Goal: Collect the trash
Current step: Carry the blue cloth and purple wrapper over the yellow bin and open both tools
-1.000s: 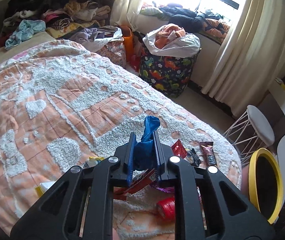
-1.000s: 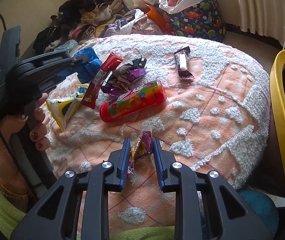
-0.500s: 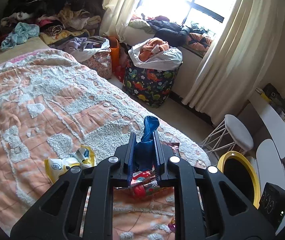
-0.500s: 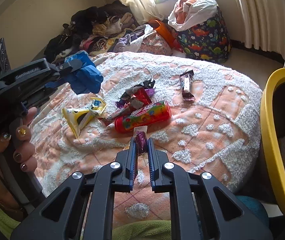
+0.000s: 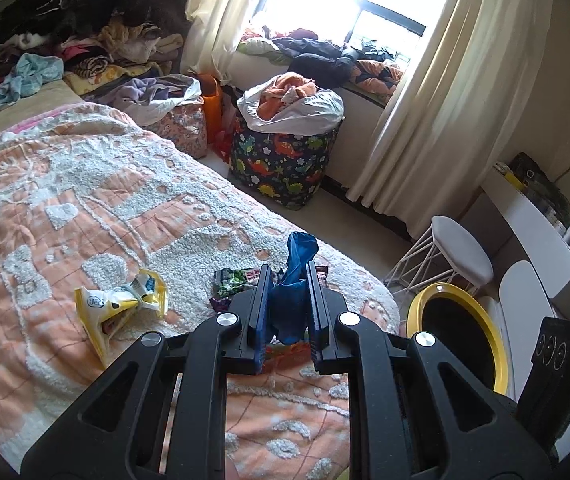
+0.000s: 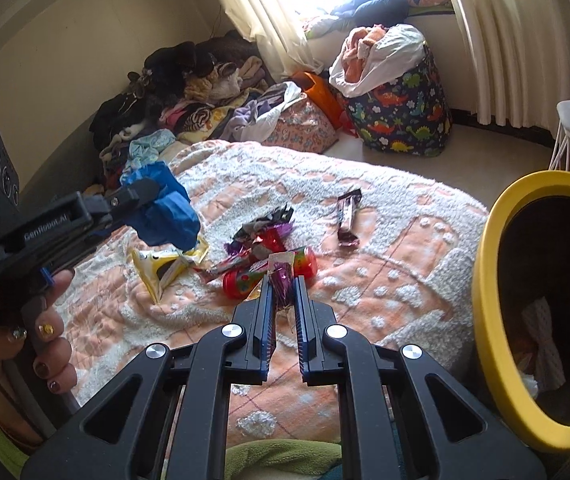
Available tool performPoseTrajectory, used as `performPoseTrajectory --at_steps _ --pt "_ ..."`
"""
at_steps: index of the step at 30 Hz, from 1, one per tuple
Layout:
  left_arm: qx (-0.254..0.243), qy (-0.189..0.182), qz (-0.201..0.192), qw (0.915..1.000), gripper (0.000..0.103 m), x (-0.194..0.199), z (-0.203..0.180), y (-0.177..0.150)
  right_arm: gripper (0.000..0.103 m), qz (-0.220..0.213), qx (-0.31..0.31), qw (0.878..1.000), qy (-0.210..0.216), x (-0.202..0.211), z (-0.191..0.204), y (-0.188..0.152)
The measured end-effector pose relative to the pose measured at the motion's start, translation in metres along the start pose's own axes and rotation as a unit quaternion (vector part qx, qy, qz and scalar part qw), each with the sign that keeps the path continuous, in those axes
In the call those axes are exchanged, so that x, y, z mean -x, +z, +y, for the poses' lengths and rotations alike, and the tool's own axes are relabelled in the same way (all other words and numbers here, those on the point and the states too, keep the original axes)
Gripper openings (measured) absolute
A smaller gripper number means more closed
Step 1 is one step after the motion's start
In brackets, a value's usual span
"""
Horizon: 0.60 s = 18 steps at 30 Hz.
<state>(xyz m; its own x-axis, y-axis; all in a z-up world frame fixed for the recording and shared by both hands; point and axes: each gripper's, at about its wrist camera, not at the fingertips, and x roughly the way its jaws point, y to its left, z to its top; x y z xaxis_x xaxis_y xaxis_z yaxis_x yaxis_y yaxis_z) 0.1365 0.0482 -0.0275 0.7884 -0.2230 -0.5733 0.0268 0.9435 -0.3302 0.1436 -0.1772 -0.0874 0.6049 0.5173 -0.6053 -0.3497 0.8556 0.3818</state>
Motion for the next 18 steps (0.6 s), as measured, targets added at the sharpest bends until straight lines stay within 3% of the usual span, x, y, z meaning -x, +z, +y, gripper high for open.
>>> performPoseTrajectory --at_steps 18 --pt "-0.042 -0.022 0.001 0.9989 0.011 0.003 -0.047 -0.005 0.010 -0.060 -0.025 0.998 -0.016 0.049 -0.033 0.022"
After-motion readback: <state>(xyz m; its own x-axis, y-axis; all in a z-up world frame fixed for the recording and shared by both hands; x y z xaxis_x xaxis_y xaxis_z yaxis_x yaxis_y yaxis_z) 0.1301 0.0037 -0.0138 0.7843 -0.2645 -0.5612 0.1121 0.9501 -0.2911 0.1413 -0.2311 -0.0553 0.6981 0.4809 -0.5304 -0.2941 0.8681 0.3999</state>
